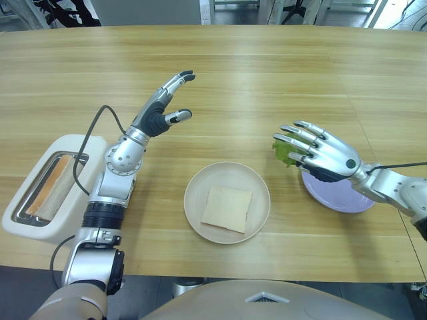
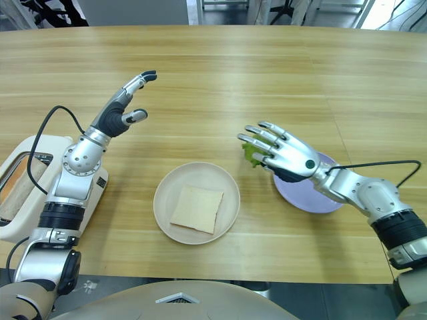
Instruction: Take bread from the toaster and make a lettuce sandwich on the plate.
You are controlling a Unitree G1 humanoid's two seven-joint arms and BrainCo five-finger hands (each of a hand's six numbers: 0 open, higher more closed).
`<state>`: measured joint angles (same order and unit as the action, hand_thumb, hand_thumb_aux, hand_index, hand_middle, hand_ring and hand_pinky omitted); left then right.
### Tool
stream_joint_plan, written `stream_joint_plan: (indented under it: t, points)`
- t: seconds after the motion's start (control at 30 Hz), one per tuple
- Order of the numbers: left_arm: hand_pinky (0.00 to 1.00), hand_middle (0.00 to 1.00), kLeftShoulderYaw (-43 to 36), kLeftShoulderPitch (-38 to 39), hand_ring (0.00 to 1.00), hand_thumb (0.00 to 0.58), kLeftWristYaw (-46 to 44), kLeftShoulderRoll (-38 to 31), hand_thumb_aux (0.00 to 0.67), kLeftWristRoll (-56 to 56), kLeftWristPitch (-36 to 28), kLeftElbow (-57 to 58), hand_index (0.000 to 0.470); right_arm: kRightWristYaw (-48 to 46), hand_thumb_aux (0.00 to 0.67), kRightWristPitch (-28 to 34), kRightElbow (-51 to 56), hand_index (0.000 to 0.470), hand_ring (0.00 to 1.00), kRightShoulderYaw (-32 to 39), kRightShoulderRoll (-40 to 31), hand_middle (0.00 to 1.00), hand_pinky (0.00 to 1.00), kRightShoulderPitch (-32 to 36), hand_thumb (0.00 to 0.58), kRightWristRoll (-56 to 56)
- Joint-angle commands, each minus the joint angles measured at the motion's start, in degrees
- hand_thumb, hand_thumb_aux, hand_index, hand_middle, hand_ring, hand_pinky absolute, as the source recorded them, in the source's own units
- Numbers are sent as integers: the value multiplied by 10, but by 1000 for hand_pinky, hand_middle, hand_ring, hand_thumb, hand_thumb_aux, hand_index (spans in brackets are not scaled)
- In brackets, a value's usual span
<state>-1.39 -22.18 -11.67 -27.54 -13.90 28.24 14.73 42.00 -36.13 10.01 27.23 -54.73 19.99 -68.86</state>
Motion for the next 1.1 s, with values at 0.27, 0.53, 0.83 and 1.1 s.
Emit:
stream_joint_plan:
  t: [0.27,0.53,0.83,1.1]
  points:
    - [0,0,-1,-5,0,0,1,3,0,4,-5,6,0,-46,670,-76,-33,460,0,46,104,0,0,36,580,17]
    - [0,0,-3,-11,0,0,0,5,0,7,-10,5,0,-81,670,-111,-37,460,0,75,170,0,0,29,580,19]
    - [0,0,-1,-9,0,0,-6,3,0,9,-10,3,0,-137,670,-144,0,460,0,88,197,0,0,18,580,47]
    - [0,0,-3,-11,0,0,-5,5,0,9,-10,6,0,-185,670,-163,53,460,0,105,207,0,0,21,580,57]
